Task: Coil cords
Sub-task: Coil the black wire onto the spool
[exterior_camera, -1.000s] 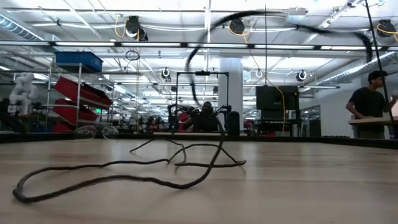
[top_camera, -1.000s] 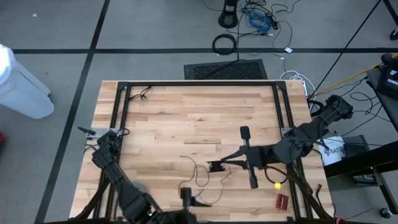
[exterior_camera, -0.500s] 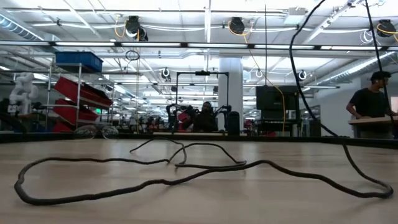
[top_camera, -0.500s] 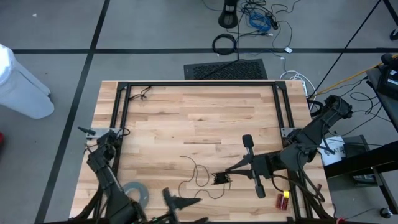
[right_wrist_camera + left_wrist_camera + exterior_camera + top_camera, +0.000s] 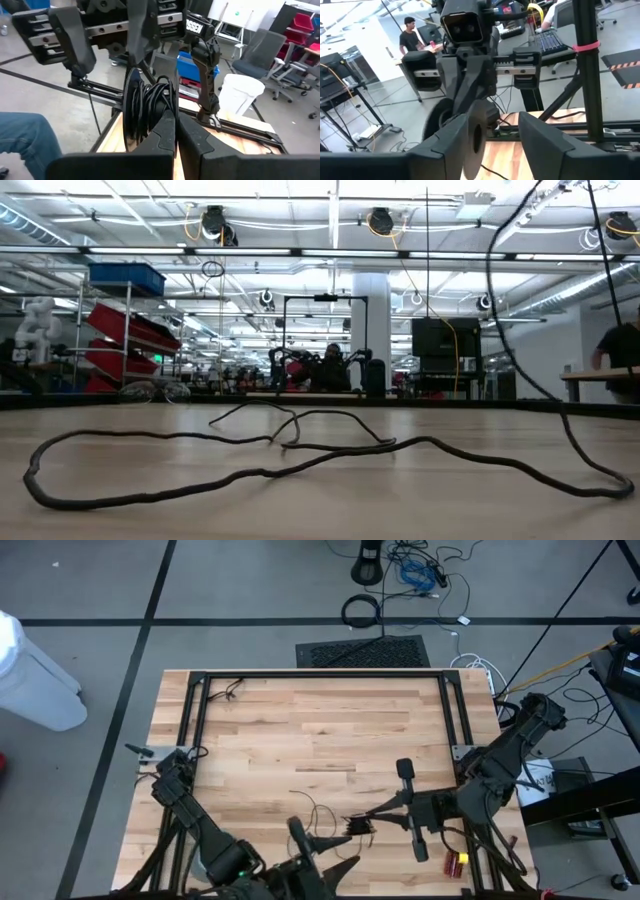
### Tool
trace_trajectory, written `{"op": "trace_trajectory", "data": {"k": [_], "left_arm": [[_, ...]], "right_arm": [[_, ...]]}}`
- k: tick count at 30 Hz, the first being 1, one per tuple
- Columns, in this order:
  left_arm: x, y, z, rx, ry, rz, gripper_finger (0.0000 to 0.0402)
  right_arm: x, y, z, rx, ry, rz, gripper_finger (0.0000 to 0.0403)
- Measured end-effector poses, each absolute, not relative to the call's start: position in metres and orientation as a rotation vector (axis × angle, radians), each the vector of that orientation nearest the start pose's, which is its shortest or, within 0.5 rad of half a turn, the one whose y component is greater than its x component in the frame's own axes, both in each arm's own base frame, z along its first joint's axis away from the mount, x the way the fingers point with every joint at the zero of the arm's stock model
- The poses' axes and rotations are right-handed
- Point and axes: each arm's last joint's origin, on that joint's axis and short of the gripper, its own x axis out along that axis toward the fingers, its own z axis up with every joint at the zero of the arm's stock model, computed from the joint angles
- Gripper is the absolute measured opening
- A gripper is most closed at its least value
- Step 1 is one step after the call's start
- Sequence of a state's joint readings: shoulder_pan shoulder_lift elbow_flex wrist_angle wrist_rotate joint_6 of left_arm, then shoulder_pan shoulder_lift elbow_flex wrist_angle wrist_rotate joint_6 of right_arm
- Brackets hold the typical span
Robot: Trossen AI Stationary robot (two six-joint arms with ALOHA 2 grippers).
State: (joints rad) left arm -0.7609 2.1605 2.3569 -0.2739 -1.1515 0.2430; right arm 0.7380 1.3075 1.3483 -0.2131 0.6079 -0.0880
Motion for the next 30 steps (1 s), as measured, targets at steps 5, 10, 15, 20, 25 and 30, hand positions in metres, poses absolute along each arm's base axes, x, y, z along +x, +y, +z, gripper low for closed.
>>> {"op": "trace_trajectory", "data": {"k": [5, 10, 15, 20, 25, 30], "left_arm": [[0.362, -0.308, 0.421, 0.3, 0.104, 0.385, 0.016], [0.363, -0.304, 0.41, 0.278, 0.158, 0.395, 0.0144], [0.364, -0.3, 0.405, 0.263, 0.185, 0.407, 0.0135], [0.363, -0.301, 0.405, 0.267, 0.187, 0.404, 0.0134], [0.355, -0.308, 0.405, 0.294, 0.18, 0.429, 0.0134], [0.345, -0.316, 0.404, 0.291, 0.172, 0.491, 0.0134]], "right_arm": [[0.22, 0.18, 0.413, -0.201, 0.128, 0.142, 0.0], [0.22, 0.18, 0.412, -0.207, 0.135, 0.142, 0.0], [0.22, 0.179, 0.412, -0.208, 0.134, 0.138, 0.0], [0.22, 0.179, 0.412, -0.208, 0.131, 0.14, 0.0], [0.22, 0.179, 0.412, -0.21, 0.13, 0.144, 0.0], [0.22, 0.18, 0.413, -0.217, 0.125, 0.145, 0.0]]}}
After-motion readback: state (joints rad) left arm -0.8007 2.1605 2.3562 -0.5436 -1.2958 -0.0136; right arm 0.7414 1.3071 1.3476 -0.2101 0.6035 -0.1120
